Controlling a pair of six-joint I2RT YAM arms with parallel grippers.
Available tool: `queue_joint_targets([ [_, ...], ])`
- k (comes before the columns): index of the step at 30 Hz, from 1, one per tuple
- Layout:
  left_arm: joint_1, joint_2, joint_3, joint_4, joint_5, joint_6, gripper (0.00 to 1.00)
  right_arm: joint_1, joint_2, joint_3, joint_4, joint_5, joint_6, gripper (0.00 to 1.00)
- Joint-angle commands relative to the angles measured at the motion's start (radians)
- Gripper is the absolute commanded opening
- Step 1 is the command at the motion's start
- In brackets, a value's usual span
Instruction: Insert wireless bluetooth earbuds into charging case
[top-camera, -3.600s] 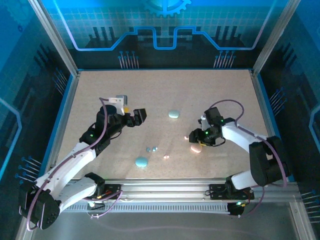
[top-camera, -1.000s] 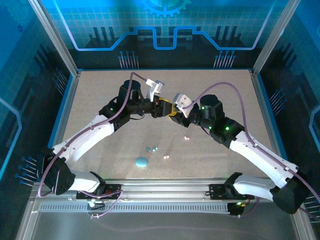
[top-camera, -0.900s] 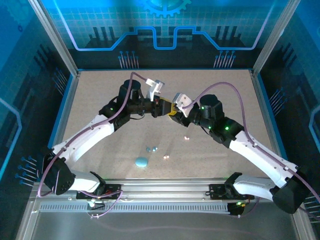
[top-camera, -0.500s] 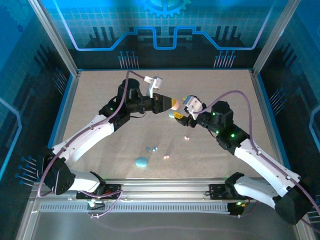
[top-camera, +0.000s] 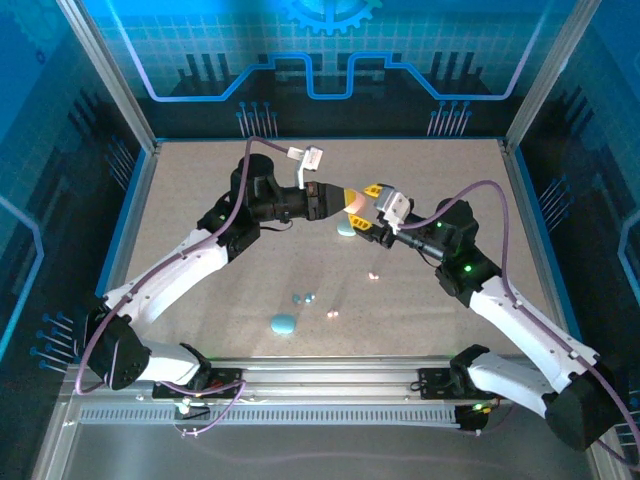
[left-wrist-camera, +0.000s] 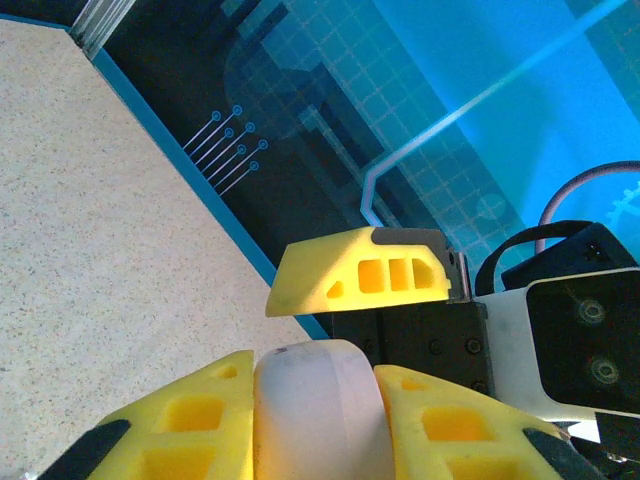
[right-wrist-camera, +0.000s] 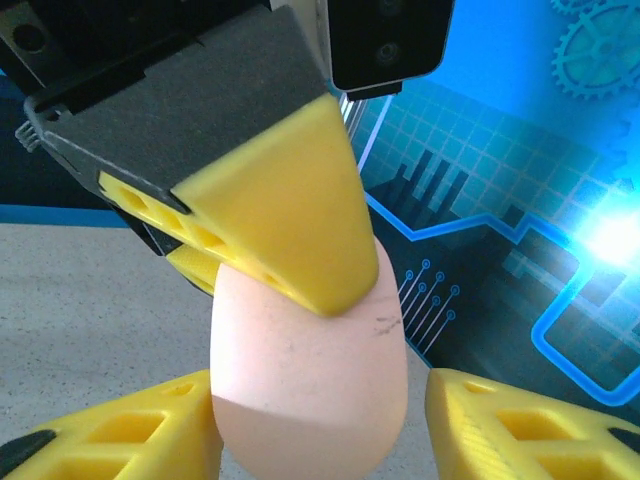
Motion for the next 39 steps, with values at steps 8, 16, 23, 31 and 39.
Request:
queue_joint_targets([
  [8, -0.001, -0.019, 0.006, 0.003, 0.054, -0.005, 0.14, -0.007, 0.013, 0.021, 0.095, -0.035, 0.037, 0.38],
  [16, -0.001, -0.058, -0.01, -0.032, 0.013, 0.162, 0.47, -0.046, 0.024, 0.1, -0.09, -0.169, 0.109, 0.31],
  [23, 0.0, -0.175, -0.164, 0.047, 0.005, 0.721, 0.66, -0.104, 0.101, 0.247, -0.38, -0.454, 0.127, 0.3],
  [31, 0.001, -0.164, -0.18, 0.034, 0.075, 0.997, 0.66, -0.108, 0.182, 0.369, -0.627, -0.611, -0.003, 0.31],
  [39, 0.0, -0.16, -0.158, -0.022, 0.126, 0.981, 0.6, -0.111, 0.209, 0.399, -0.693, -0.628, -0.056, 0.32],
])
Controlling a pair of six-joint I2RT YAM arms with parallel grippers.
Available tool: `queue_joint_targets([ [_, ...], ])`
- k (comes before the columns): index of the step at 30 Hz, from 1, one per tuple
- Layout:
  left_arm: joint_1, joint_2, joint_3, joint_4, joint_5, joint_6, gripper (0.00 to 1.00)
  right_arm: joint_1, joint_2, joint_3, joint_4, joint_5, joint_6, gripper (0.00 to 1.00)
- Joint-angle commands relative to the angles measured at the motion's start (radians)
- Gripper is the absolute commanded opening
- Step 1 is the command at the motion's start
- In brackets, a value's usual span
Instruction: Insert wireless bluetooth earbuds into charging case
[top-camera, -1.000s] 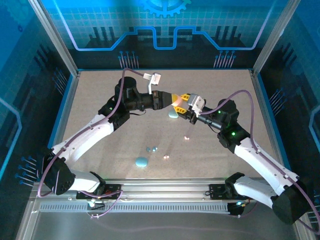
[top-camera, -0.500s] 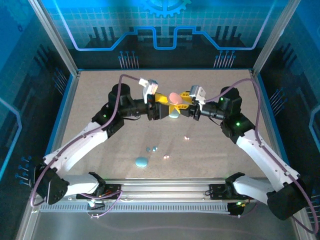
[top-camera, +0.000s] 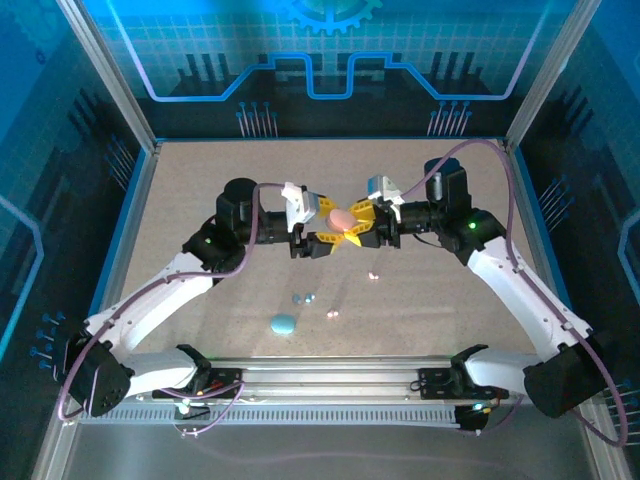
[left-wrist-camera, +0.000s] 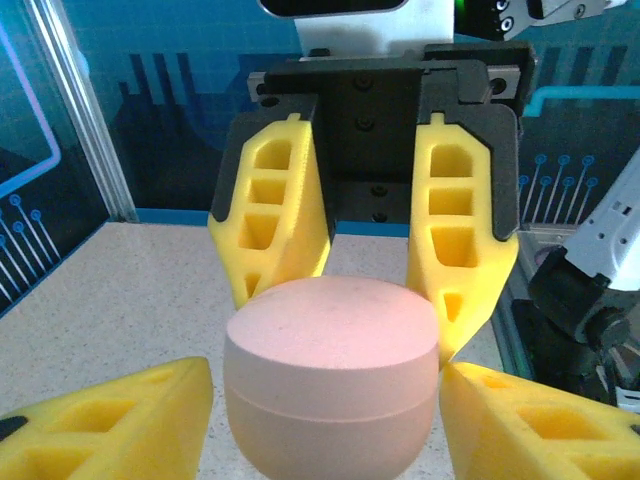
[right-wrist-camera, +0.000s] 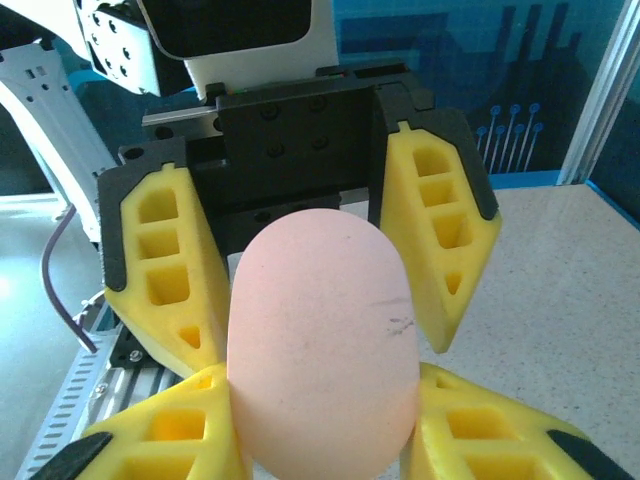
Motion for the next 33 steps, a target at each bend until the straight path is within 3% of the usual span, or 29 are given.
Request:
queue_joint_targets([
  [1, -0.001, 0.005, 0.044, -0.03, 0.054, 0.03, 0.58, -0.013, 0.01, 0.038, -0.072, -0.055, -0.05, 0.32],
  [11, 0.0, 0.032, 0.084, -0.099, 0.104, 0.006, 0.45, -0.013, 0.004, 0.034, -0.077, -0.041, -0.087, 0.32],
  [22, 0.0, 0.043, 0.095, -0.139, 0.097, 0.026, 0.53, -0.014, -0.005, 0.02, -0.028, -0.054, -0.052, 0.32],
  [33, -0.001, 0.053, 0.109, -0.167, 0.095, 0.034, 0.49, -0.014, -0.008, 0.001, 0.009, -0.046, -0.036, 0.32],
])
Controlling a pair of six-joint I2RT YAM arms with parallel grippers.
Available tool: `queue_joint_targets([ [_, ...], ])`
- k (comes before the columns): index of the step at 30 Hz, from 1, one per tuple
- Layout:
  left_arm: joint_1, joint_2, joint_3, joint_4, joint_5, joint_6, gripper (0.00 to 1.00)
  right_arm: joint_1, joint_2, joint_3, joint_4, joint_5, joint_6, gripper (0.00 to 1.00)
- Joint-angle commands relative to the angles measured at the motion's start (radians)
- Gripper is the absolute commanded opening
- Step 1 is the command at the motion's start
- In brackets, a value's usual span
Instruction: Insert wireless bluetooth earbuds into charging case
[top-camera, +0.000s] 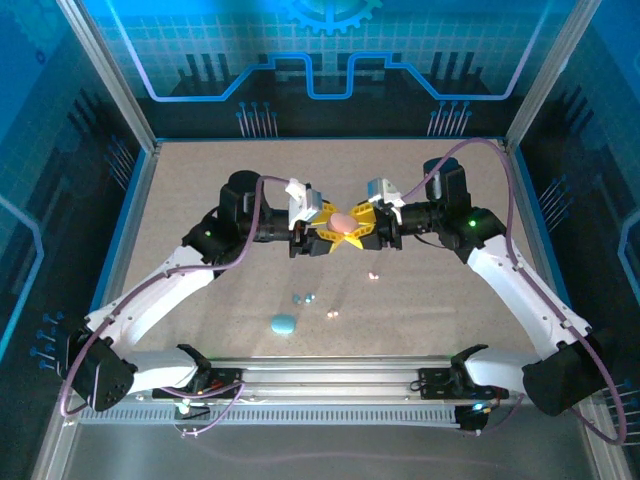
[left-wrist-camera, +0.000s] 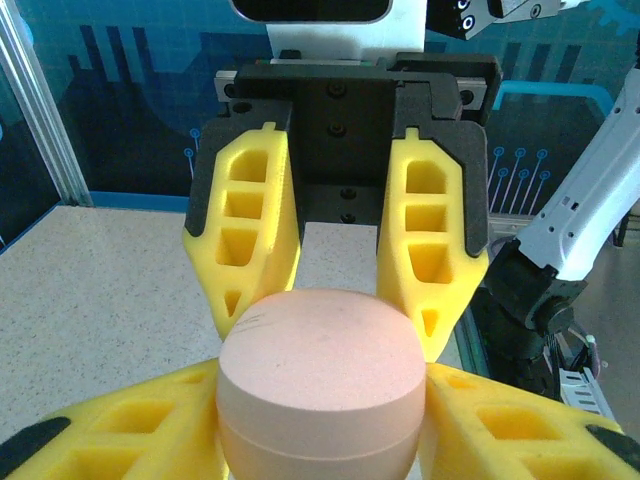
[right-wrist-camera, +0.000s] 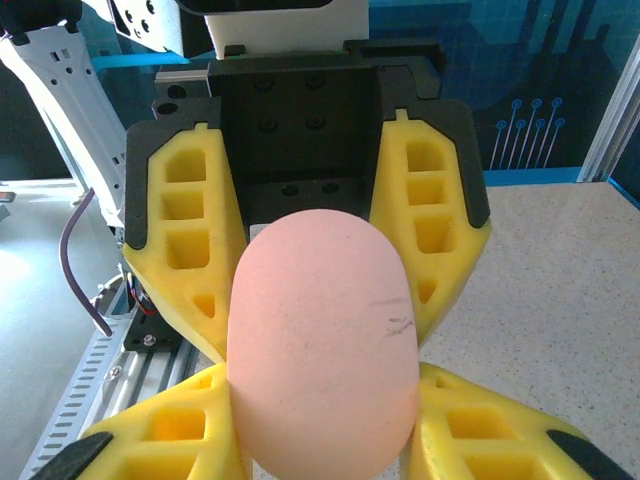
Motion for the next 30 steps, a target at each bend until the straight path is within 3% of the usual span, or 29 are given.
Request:
queue_joint_targets([
  [1, -0.002, 0.019, 0.032, -0.047, 0.021, 0.032, 0.52, -0.007, -0.019, -0.012, 0.061, -0.017, 0.022, 0.32],
  [18, -0.002, 0.023, 0.042, -0.073, 0.019, 0.043, 0.56, -0.01, -0.043, -0.048, 0.113, 0.002, 0.028, 0.32],
  [25, -0.001, 0.021, 0.039, -0.05, 0.032, 0.024, 0.51, -0.011, -0.047, -0.054, 0.105, -0.001, 0.023, 0.32],
  [30, 0.0, 0.005, 0.019, 0.002, 0.031, 0.001, 0.56, -0.012, -0.05, -0.059, 0.085, 0.003, 0.003, 0.32],
])
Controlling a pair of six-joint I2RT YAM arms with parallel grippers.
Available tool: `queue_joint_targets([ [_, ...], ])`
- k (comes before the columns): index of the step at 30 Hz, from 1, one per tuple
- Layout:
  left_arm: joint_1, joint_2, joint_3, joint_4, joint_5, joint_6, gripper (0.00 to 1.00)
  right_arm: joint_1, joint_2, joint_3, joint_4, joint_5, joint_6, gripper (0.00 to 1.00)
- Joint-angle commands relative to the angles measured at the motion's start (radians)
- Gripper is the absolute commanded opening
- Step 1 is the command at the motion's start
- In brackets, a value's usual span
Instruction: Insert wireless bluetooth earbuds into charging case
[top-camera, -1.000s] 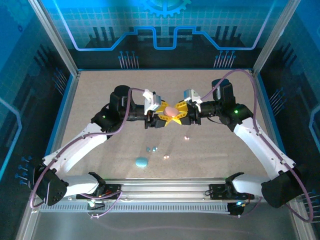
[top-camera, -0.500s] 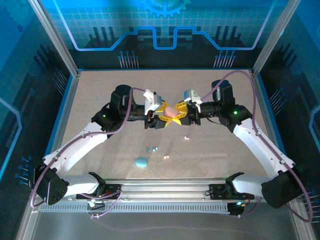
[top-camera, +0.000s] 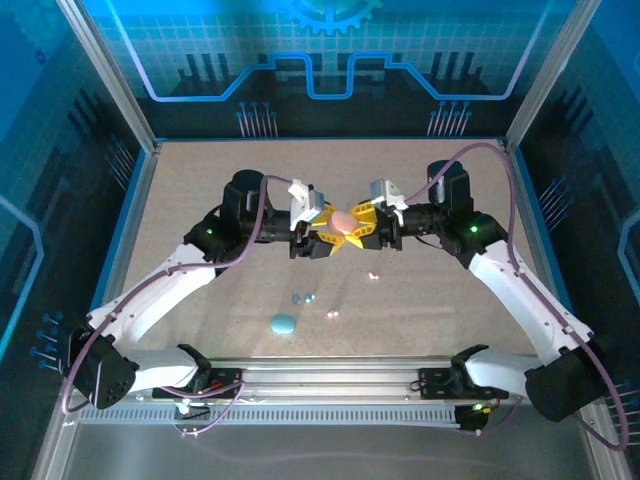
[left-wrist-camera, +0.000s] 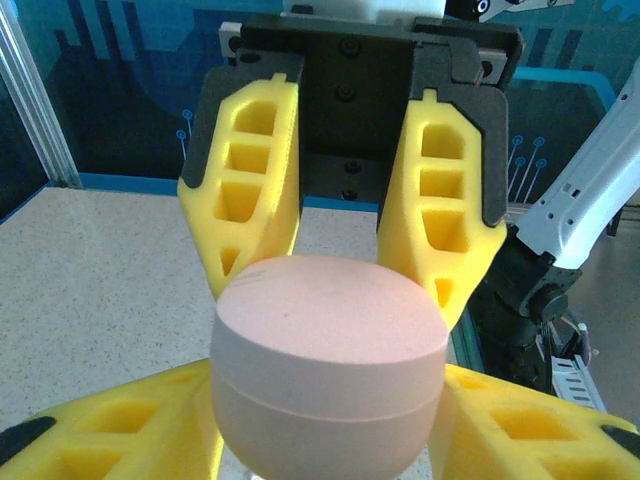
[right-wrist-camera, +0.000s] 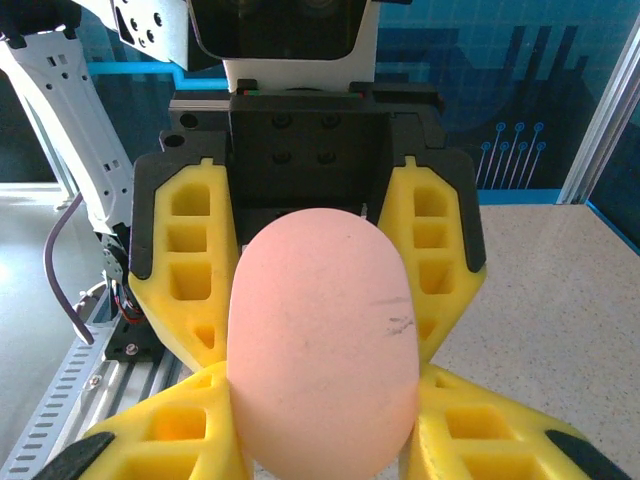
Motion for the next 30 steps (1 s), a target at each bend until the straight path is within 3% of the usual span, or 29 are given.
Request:
queue_joint_targets([
  [1, -0.002, -0.01, 0.001, 0.051, 0.026, -0.016, 0.56, -0.01, -0.017, -0.015, -0.006, -0.003, -0.02, 0.32],
  [19, 0.0, -0.006, 0.008, 0.042, 0.044, -0.02, 0.44, -0.009, -0.011, -0.004, -0.045, -0.006, -0.06, 0.32],
  [30, -0.001, -0.004, 0.009, 0.042, 0.049, -0.018, 0.51, -0.005, 0.006, 0.016, -0.074, -0.008, -0.07, 0.32],
])
